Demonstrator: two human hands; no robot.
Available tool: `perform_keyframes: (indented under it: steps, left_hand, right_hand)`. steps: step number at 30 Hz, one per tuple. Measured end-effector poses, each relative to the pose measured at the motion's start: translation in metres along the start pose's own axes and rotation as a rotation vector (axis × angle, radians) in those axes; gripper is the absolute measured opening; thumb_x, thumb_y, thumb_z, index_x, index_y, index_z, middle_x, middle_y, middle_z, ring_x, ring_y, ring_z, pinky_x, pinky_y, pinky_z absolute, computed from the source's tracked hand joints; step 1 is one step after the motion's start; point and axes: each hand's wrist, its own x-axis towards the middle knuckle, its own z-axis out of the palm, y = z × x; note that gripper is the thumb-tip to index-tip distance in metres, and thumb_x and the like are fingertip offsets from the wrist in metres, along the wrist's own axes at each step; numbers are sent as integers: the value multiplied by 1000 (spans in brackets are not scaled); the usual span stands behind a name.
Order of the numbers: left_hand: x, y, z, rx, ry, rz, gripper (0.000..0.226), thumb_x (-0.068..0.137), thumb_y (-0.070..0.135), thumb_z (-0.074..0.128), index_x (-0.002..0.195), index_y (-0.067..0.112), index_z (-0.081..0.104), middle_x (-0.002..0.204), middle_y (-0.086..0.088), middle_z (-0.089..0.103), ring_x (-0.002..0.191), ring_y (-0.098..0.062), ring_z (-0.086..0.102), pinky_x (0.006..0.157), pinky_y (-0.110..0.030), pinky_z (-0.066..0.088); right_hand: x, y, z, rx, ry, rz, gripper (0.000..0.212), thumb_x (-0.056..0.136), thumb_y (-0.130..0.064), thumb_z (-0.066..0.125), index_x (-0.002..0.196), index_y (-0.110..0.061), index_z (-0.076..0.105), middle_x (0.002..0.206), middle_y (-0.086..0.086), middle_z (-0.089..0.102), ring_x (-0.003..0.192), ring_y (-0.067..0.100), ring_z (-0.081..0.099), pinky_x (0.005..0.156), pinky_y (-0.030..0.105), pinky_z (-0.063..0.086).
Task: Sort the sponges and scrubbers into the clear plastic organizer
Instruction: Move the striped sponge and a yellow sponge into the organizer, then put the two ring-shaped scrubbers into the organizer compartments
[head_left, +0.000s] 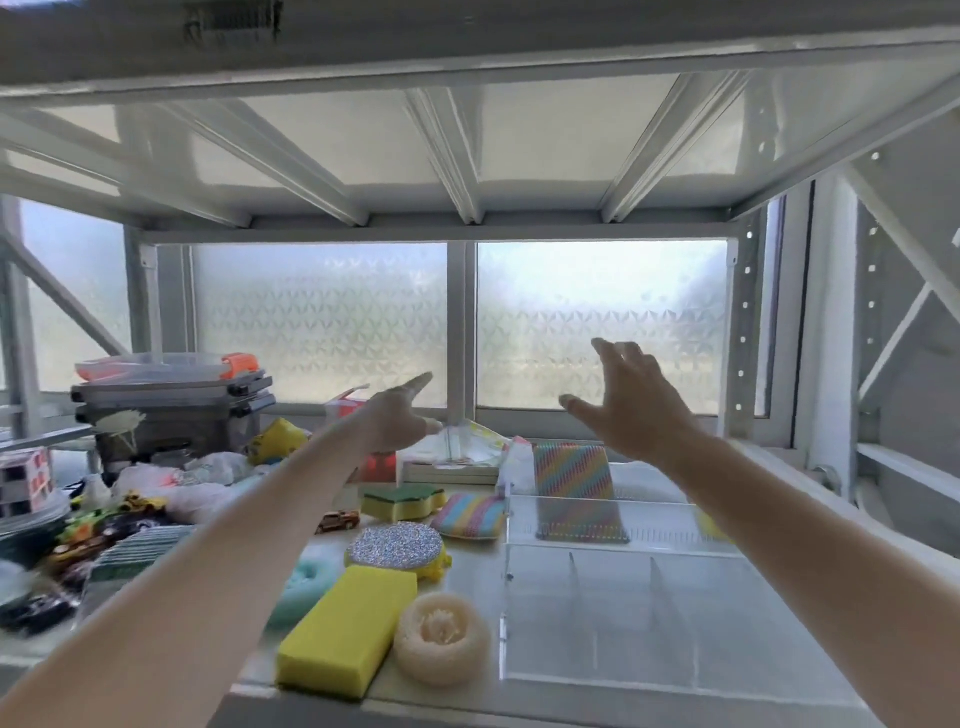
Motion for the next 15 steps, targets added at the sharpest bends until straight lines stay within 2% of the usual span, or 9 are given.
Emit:
perform_keyframes:
  steps: [1,2,3,5,7,9,11,15]
  left_hand:
    - [-9,-11,-7,18,3,-20,82,90,28,57,155,27,8,154,-16,34,104,-27,61,98,-36,46]
    - [-19,-23,-13,52,2,-38,85,90,30,58,155,28,4,155,-15,33,98,-23,61,96,-34,46]
    - [-28,-34,-17,86,-9,-59,86,89,32,58,155,28,2,156,-13,30,106,-23,59,100,-33,43]
    - [-45,-58,-23,128,-62,-106,89,88,34,60,154,29,1,159,-11,25,134,-27,43,110,-35,34]
    - [-62,-79,-23,114,-166,-160,91,86,34,63,154,31,3,158,-7,28,141,-25,35,113,-35,30]
    - [-78,-92,-18,140,-273,-190,91,84,33,64,154,32,7,159,-2,26,143,-22,31,114,-33,27]
    - [-90,-97,-9,170,-377,-227,87,85,28,64,154,31,11,159,0,23,143,-21,30,113,-31,28]
    - [-100,-101,7,191,-529,-287,86,81,26,61,152,36,14,159,4,22,137,-26,41,107,-43,43]
  right_hand:
    - [-2,-17,4,35,-17,-72,80,86,-45,59,149,-11,22,152,15,30,138,32,31,109,43,35]
    - [-6,-32,7,63,-44,-143,83,85,-45,61,150,-13,21,152,14,29,138,31,32,110,42,34]
    - [-11,-48,12,87,-85,-211,85,83,-45,63,150,-14,20,153,12,29,139,29,32,111,41,34]
    - [-21,-74,22,111,-208,-329,92,80,-47,66,151,-17,16,155,10,25,140,28,29,114,40,32]
    - [-34,-96,33,85,-377,-396,100,77,-49,70,153,-19,12,158,8,21,144,27,25,117,41,27]
    - [-47,-110,44,-7,-555,-403,106,75,-51,72,154,-19,9,158,6,23,143,26,28,117,38,29]
    - [-60,-117,53,-117,-731,-364,106,72,-52,73,152,-14,15,153,8,36,136,27,39,112,38,36]
    - [-82,-121,64,-267,-951,-300,89,73,-48,74,142,-11,31,134,9,54,118,29,54,100,36,46]
